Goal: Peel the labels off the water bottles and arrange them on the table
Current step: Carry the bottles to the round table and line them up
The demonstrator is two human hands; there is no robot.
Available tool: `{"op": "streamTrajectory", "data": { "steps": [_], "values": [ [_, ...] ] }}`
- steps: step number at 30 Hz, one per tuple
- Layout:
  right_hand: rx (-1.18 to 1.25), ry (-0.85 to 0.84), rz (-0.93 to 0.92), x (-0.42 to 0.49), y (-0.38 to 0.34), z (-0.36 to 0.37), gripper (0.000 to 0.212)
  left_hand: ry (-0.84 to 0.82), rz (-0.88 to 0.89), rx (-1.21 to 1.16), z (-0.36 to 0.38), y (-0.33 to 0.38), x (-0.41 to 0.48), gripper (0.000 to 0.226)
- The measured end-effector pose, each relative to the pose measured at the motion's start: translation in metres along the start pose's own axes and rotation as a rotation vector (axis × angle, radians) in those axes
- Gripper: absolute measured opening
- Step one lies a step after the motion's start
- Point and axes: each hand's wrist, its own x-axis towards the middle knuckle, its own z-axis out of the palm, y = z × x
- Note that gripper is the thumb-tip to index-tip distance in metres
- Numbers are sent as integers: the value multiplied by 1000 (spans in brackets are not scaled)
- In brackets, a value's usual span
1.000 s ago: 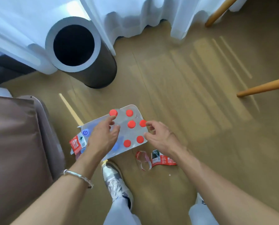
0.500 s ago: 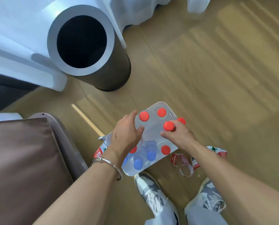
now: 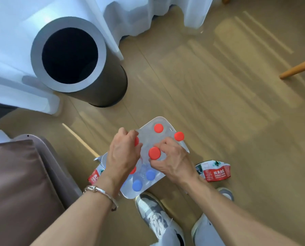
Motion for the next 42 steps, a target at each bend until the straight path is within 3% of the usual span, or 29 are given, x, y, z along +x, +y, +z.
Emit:
{"op": "streamTrajectory", "data": {
  "steps": [9,21,24,28,30,37,42],
  "values": [
    [-45,44,-132,-45,-99,-138,16,79,85,-85,-146,77,-54,26],
    [-94,224,-364,-181,-285,-372,22,200,311,-98,-426,219,-202,27],
    [-88,290,-479,-222,-338,-426,15,267,364,-116,-501,255,-245,30],
    [-108,364,-588,-266,-402,-492,26,397,449,-87,-582,297,-295,33],
    [-128,427,-660,-284,-427,-520,36,463,477,-77,-614,314,-315,37],
    [-163,659,-852,-346,-498,-597,29,717,561,-135,-700,358,-376,39],
    [-76,709,-914,-373,-517,-616,34,817,615,-156,-723,371,-408,37]
  ]
}}
